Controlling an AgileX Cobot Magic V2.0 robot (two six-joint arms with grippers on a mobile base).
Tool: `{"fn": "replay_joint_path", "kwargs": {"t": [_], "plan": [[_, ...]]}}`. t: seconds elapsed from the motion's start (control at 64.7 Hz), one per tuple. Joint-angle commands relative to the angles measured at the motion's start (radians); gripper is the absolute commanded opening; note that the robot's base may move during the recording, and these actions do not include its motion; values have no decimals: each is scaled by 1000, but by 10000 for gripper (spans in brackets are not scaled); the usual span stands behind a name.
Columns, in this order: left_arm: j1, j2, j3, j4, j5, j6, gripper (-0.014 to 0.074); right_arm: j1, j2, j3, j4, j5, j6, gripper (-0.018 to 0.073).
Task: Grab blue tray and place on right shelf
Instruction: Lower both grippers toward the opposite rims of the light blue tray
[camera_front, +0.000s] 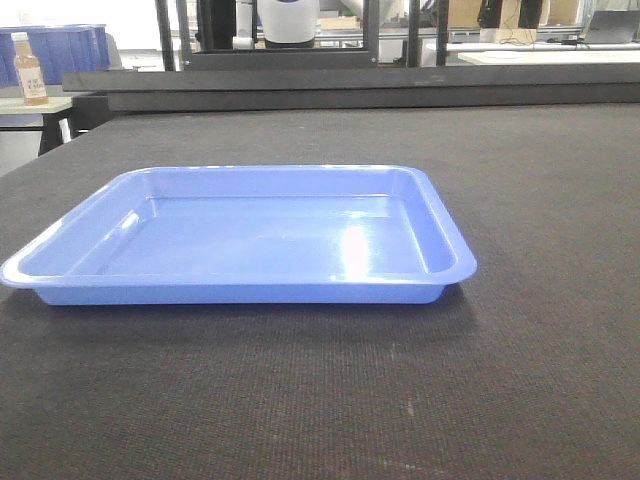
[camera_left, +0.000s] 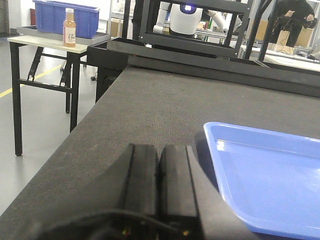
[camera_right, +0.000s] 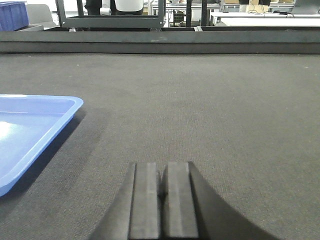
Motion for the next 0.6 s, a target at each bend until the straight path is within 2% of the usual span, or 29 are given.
{"fn": "replay_joint_path", "kwargs": {"t": [0.0, 0.587], "plan": [[2, -13, 29, 2, -97, -6, -49, 3, -19, -22, -4, -89, -5, 56], [2, -13, 29, 2, -105, -6, -49, 3, -20, -22, -4, -94, -5, 56]]}}
